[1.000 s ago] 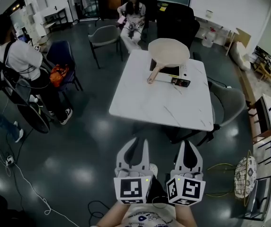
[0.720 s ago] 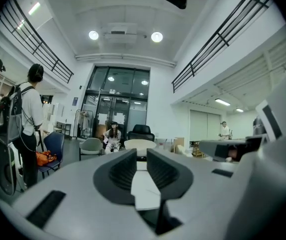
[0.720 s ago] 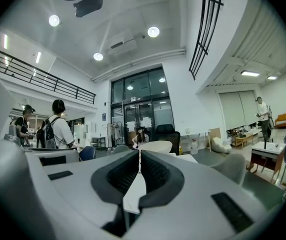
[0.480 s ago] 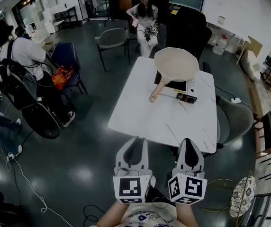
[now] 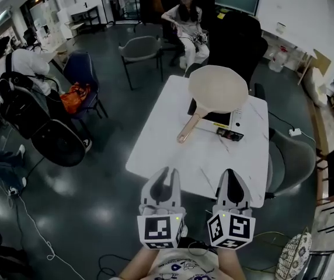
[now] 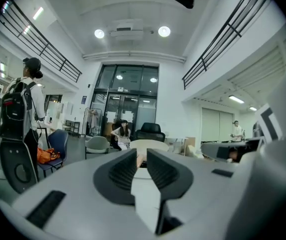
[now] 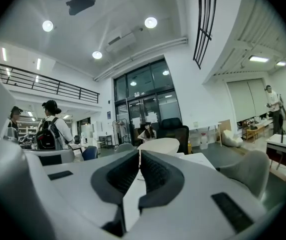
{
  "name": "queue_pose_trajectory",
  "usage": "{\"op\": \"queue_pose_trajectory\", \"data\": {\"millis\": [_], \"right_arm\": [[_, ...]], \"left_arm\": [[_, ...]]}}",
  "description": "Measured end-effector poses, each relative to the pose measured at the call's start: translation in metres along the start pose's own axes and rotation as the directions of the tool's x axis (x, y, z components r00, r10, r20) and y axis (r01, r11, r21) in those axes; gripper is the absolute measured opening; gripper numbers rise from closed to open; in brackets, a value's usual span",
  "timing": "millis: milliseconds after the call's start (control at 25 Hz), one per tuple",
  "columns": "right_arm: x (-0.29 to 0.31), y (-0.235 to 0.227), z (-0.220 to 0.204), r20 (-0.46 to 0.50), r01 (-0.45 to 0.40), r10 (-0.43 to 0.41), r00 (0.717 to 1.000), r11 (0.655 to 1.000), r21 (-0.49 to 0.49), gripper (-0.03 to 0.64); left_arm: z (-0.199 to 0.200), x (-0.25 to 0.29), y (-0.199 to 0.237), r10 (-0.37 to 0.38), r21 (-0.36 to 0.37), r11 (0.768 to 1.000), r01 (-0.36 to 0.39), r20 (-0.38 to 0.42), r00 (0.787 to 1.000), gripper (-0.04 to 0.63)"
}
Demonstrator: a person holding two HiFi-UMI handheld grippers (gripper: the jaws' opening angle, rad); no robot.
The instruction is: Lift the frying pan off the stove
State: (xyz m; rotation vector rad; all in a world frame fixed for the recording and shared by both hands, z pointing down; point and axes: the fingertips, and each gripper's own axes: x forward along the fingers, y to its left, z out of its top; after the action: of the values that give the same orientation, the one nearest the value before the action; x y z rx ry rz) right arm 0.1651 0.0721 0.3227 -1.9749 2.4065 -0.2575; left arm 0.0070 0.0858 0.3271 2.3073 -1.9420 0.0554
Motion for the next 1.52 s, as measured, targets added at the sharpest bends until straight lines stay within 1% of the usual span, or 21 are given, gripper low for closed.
{"op": "queue_pose_trajectory", "data": {"millis": [280,520,760,880,960,1120,1280,1400,1520], "right_arm": [[0.028,-0.009,-0.005,-0.027,-0.016,0.017,0.999,1.0,0.021,0.023],[0.058,-0.01,-0.006,-0.044,-0.016,0.018,0.999,0.999,0.049,0.023],[0.094,-0.011,-0.005,-0.051,-0.004,0.007,0.999,0.998,0.064,0.023],[0.112,-0.008,-0.003,-0.052,0.004,0.0,0.999,0.997,0.074,0.023],[0.124,-0.006,-0.004,-0.057,0.008,-0.004,0.998,0.997,0.076,0.023],[0.15,-0.005,-0.009,-0.077,0.032,-0.026,0.997,0.997,0.067,0.023],[0.171,-0.009,-0.014,-0.095,0.065,-0.058,0.994,0.995,0.073,0.023],[0.186,-0.012,-0.017,-0.102,0.09,-0.082,0.991,0.993,0.08,0.023],[0.199,-0.012,-0.019,-0.113,0.108,-0.098,0.989,0.991,0.082,0.023]], "left_arm": [[-0.007,0.028,0.006,0.024,-0.006,1.0,-0.024,-0.045,0.999,0.071],[-0.013,0.058,0.014,-0.004,-0.029,1.0,0.001,-0.097,0.995,0.071],[-0.008,0.092,0.027,-0.023,-0.06,0.998,0.017,-0.103,0.994,0.071],[-0.015,0.109,0.037,-0.05,-0.08,0.996,0.038,-0.147,0.988,0.071],[-0.022,0.12,0.044,-0.079,-0.116,0.991,0.059,-0.174,0.982,0.071],[-0.034,0.144,0.053,-0.158,-0.212,0.971,0.113,-0.209,0.965,0.071],[-0.044,0.166,0.057,-0.223,-0.263,0.952,0.157,-0.241,0.945,0.073],[-0.05,0.182,0.055,-0.298,-0.333,0.92,0.206,-0.253,0.92,0.087],[-0.058,0.192,0.05,-0.372,-0.395,0.884,0.249,-0.273,0.887,0.13]]}}
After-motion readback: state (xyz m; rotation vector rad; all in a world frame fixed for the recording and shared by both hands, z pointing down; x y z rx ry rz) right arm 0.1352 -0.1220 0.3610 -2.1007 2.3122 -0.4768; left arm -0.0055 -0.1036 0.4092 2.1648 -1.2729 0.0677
